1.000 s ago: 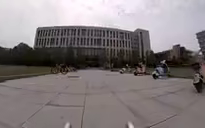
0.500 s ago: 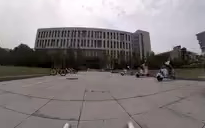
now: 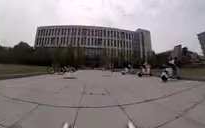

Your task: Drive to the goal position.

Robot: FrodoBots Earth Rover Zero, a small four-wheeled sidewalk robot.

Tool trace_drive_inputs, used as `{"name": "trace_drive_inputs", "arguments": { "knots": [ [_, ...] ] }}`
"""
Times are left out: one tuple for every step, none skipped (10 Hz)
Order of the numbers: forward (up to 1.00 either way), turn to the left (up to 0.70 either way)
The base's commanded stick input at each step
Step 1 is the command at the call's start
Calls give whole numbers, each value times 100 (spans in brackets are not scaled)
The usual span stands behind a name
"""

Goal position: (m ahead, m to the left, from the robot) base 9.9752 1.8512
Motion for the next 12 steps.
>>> {"name": "trace_drive_inputs", "arguments": {
  "knots": [
    [85, 0],
    [85, 0],
    [85, 0],
    [85, 0],
    [85, 0],
    [85, 0],
    [85, 0],
    [85, 0],
    [85, 0],
    [85, 0],
    [85, 0],
    [85, 0]
  ]
}}
